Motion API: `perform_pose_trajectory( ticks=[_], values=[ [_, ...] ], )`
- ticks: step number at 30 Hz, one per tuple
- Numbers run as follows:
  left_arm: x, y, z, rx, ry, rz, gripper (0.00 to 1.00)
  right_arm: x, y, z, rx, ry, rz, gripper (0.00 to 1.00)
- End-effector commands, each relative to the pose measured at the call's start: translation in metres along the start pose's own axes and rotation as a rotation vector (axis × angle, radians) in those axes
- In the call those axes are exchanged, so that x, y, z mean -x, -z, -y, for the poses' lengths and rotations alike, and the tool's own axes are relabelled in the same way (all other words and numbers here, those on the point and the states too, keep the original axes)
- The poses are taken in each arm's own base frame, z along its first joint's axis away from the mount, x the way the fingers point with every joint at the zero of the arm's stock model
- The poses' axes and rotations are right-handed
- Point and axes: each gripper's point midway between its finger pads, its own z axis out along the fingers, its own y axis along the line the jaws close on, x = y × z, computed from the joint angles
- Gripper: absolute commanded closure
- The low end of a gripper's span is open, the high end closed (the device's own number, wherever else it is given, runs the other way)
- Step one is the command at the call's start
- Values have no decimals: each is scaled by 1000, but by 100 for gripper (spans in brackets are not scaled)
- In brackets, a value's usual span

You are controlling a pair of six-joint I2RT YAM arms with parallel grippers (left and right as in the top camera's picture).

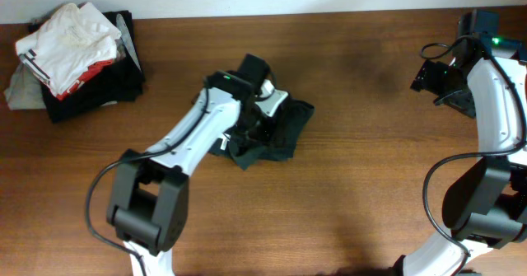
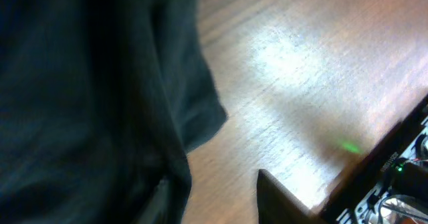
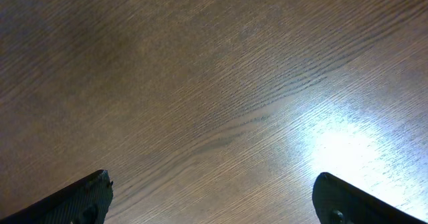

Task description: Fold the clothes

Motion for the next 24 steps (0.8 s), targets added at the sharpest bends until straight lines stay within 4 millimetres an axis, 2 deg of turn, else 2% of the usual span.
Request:
perform_pose_trajectory(
  ticks=[1,2,5,7,9,11,12,13,15,16,18,19,20,21,23,24],
  values=[
    [-8,-39,10,-35,-29,-75,76,5,8,3,-13,2,32,1],
    [-5,-44,18,-55,-57,-63,76,6,8,3,-13,2,32,1],
    [14,-51,65,-202,-175,19,76,5,8,3,-13,2,32,1],
    [14,-56,102,-294,-252,31,76,5,8,3,-13,2,32,1],
    [10,-60,120,-304,-295,24,73,5,8,3,-13,2,32,1],
    [17,-53,132,-285,-330,42,70,5,8,3,-13,2,32,1],
    [22,-47,126,-231,-323,50,70,5,8,3,-13,2,32,1],
    [33,-27,97,-76,-270,51,59,6,8,3,-13,2,32,1],
    [40,8,46,131,-166,44,38,6,8,3,-13,2,32,1],
    [40,26,18,205,-109,34,34,5,8,3,-13,2,32,1],
    [28,47,-24,251,5,-8,16,6,8,3,-13,2,32,1],
    [16,52,-45,253,72,-51,15,5,8,3,-13,2,32,1],
    [9,52,-56,254,109,-81,13,6,8,3,-13,2,32,1],
    [-5,51,-73,248,166,-134,8,5,8,3,-13,2,32,1],
    [-13,39,-77,170,164,-172,7,6,8,3,-13,2,32,2],
    [-14,25,-73,81,175,-170,8,5,8,3,-13,2,32,1]
  ],
)
